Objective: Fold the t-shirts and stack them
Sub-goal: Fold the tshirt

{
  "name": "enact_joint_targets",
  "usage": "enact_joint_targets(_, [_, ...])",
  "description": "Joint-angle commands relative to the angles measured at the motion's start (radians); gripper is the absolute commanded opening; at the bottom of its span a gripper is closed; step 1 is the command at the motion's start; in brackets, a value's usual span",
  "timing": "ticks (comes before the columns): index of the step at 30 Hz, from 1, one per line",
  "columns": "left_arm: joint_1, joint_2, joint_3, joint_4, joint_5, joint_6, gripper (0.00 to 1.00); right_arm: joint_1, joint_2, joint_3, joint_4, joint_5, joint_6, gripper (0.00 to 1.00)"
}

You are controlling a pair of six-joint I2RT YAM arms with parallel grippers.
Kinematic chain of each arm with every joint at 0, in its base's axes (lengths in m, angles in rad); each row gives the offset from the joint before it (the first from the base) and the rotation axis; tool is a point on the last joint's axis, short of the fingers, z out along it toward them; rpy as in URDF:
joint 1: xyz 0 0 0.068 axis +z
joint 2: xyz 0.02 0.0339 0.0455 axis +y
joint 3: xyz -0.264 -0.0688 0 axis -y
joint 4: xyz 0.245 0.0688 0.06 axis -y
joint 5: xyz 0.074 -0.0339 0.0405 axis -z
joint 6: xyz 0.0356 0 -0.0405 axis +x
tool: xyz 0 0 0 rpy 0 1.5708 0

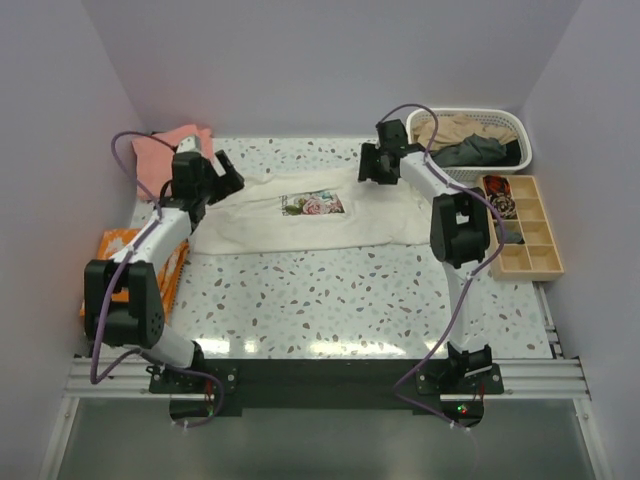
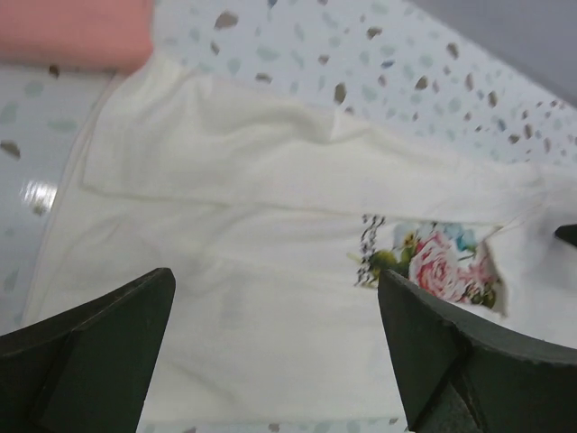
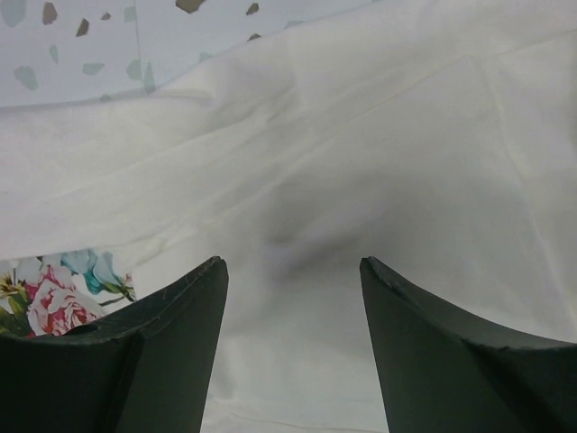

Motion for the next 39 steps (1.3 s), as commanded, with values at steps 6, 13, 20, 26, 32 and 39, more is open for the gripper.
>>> enact_joint_targets(6, [0.006,0.234,0.06,0.294,0.107,-0.008,1.0,-0.001,-0.081,-0.133,0.059,0.062,-0.007,0.64])
enact_joint_targets(13, [0.004,0.389,0.059,0.503,0.25,-0.046,1.0,0.0,-0.136,-0.244,0.057,0.174,0.013,0.64])
enact_joint_targets(20, [-0.036,0.456,0.125,0.258,0.12,-0.017,1.0,0.003,-0.069,-0.193,-0.077,0.194,0.014,0.63])
enact_joint_targets(26, [-0.16,0.372,-0.065,0.176,0.112,-0.105,1.0,0.023,0.074,-0.003,-0.208,0.116,-0.058,0.63])
enact_joint_targets(32, [-0.322,0.216,-0.334,0.194,0.171,-0.236,1.0,0.049,0.18,0.224,-0.312,0.018,-0.13,0.64])
enact_joint_targets(39, [-0.439,-0.051,-0.585,0.135,0.276,-0.321,1.0,0.077,0.312,0.502,-0.426,-0.179,-0.216,0.67])
